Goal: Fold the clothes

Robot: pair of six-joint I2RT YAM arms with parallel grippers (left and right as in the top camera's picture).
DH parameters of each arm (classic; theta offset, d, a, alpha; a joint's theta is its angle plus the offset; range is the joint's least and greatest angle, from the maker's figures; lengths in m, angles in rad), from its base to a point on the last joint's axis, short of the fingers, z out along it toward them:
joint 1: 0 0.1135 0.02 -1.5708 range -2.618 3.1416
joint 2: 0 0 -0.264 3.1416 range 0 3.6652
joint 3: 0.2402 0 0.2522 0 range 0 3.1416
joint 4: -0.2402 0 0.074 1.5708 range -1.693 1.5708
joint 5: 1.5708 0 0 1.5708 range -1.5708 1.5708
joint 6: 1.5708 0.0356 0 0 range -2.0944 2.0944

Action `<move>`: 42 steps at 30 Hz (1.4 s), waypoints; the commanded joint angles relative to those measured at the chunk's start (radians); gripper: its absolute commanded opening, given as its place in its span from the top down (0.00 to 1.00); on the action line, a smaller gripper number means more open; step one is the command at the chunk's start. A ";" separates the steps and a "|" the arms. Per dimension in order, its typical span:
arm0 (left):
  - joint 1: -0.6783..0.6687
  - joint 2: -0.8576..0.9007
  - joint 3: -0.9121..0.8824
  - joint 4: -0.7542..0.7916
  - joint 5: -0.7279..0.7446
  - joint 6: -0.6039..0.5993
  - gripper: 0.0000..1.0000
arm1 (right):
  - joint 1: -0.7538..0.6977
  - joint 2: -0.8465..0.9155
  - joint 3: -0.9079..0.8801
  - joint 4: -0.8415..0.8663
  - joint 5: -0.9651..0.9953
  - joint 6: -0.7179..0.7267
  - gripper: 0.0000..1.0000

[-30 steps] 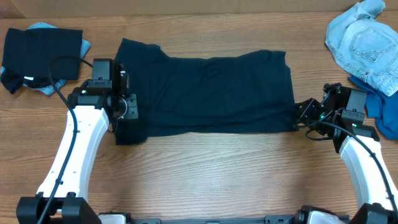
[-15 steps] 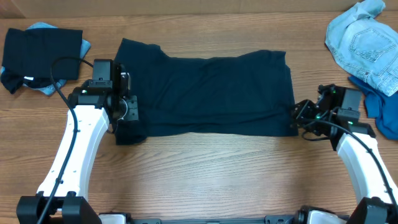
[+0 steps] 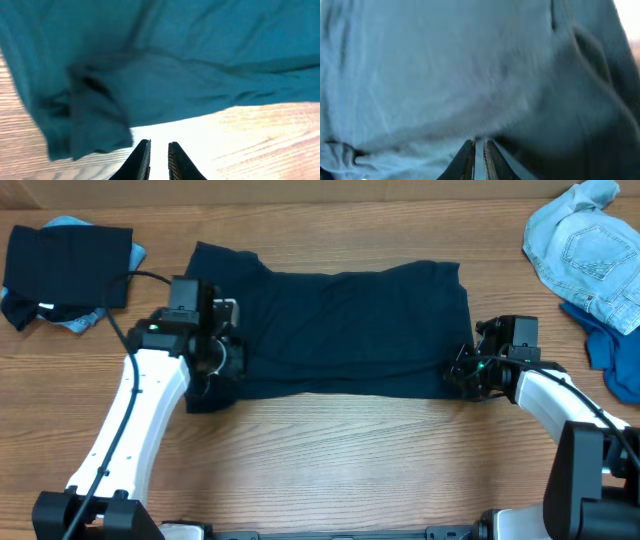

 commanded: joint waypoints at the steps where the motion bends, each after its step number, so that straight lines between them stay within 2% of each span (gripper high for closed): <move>1: -0.033 0.010 0.014 -0.002 0.018 0.026 0.81 | 0.000 0.009 0.025 0.089 -0.013 0.021 0.89; 6: -0.033 0.010 0.014 -0.026 0.015 0.026 0.73 | 0.000 0.010 0.030 0.200 -0.034 0.076 0.89; 10: -0.034 0.010 0.014 -0.089 0.013 0.026 0.71 | 0.000 0.010 0.045 0.160 -0.150 0.060 0.89; 16: -0.034 0.010 0.011 -0.143 -0.103 0.000 0.68 | 0.000 0.010 0.055 0.060 -0.238 0.042 0.85; 19: -0.034 0.010 -0.002 -0.102 -0.204 -0.094 0.74 | 0.000 0.010 0.055 -0.008 -0.244 0.037 0.85; 22: -0.034 0.010 -0.018 -0.031 -0.214 -0.143 0.83 | 0.001 0.010 0.055 -0.060 -0.246 -0.019 0.96; 24: -0.035 0.010 -0.029 -0.003 -0.209 -0.157 0.87 | 0.001 0.010 0.055 -0.087 -0.239 -0.037 0.96; 27: -0.035 0.010 -0.041 0.019 -0.173 -0.174 0.90 | 0.001 0.010 0.055 -0.135 -0.188 -0.037 0.96; 30: -0.043 0.010 -0.045 0.039 -0.113 -0.200 0.92 | 0.001 0.010 0.055 -0.173 -0.037 -0.003 0.96; 38: -0.105 0.010 -0.045 0.037 -0.113 -0.204 0.91 | 0.001 0.014 0.055 -0.120 0.188 0.054 0.96; 42: -0.134 0.010 -0.045 0.037 -0.121 -0.204 0.90 | 0.001 0.056 0.055 -0.056 0.207 0.062 0.96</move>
